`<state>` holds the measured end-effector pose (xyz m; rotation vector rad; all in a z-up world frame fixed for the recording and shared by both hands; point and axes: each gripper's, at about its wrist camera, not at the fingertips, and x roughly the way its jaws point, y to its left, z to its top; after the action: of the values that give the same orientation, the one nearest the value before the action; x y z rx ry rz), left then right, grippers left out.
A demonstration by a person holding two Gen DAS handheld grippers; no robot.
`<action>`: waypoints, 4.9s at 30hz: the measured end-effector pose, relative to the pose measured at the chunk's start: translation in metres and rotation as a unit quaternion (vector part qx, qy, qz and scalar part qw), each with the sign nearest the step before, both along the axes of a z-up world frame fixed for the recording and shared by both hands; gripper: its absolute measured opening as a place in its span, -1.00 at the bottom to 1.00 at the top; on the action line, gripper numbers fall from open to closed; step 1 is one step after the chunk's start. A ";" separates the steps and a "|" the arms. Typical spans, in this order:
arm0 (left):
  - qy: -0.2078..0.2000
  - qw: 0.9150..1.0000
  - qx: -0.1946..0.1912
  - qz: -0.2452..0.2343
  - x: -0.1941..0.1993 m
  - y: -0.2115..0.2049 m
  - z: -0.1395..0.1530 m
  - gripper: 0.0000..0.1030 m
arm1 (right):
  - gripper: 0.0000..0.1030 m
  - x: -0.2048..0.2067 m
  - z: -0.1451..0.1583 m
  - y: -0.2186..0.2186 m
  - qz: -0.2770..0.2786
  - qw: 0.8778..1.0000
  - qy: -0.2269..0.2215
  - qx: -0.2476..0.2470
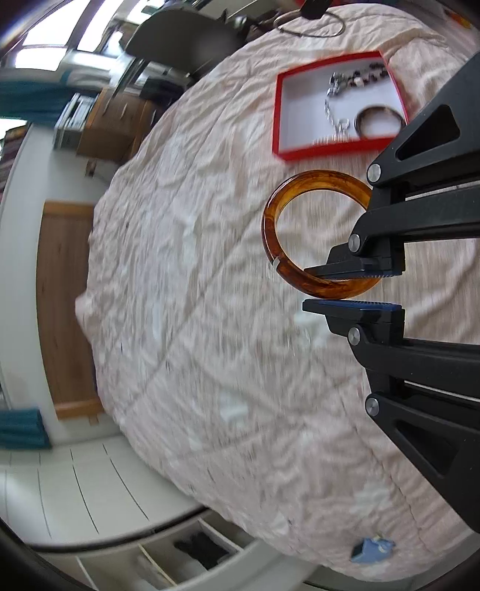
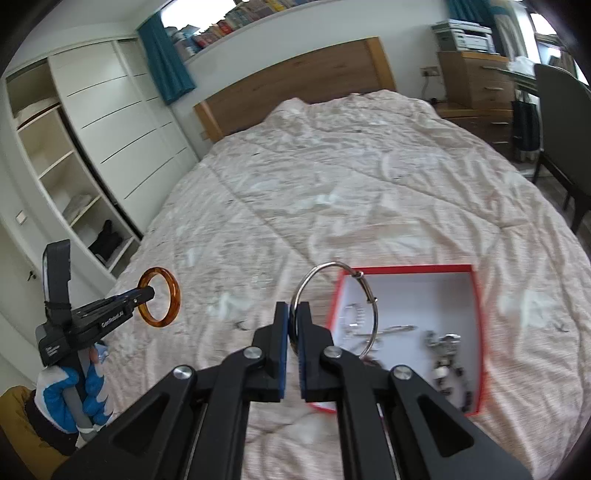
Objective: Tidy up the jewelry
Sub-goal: 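Lift both bangles and carry them over the red box, then lower both bangles into the red box and open both tools, then move both open tools back over the remaining silver rings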
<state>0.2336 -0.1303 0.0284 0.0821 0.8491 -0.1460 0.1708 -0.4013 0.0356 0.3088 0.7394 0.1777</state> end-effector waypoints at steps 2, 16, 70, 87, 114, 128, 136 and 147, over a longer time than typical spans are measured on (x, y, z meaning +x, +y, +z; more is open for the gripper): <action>0.006 1.000 0.001 -0.018 0.005 -0.024 -0.006 -0.82 | -0.92 0.004 -0.006 -0.015 -0.009 1.000 0.005 -0.006; 0.059 0.994 0.018 -0.094 0.048 -0.143 -0.072 -0.82 | -0.92 0.055 -0.079 -0.080 -0.032 0.997 0.063 -0.009; 0.095 0.986 0.037 -0.131 0.056 -0.219 -0.123 -0.16 | -0.88 0.076 -0.130 -0.110 -0.039 0.991 0.116 -0.049; 0.024 0.992 0.029 -0.121 -0.015 -0.173 -0.032 -0.01 | -0.87 0.002 -0.057 -0.103 -0.084 0.993 0.072 -0.046; -0.045 0.999 0.018 -0.025 -0.137 -0.015 0.029 0.10 | -0.49 -0.101 0.011 0.013 -0.039 0.997 0.014 -0.064; -0.031 0.995 -0.002 0.095 -0.193 0.136 0.017 0.10 | -0.49 -0.138 0.039 0.064 -0.008 0.997 -0.020 -0.077; -0.044 0.988 -0.018 0.149 -0.212 0.184 0.028 0.13 | -0.49 -0.155 0.052 0.088 0.022 0.995 -0.041 -0.086; -0.059 0.985 0.028 0.163 -0.205 0.167 0.039 0.44 | -0.49 -0.136 0.039 0.088 0.037 0.996 -0.033 -0.068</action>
<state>0.0286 0.0363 0.0675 0.0037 0.7375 0.1885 0.0350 -0.3129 0.0749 0.1455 0.6948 0.2065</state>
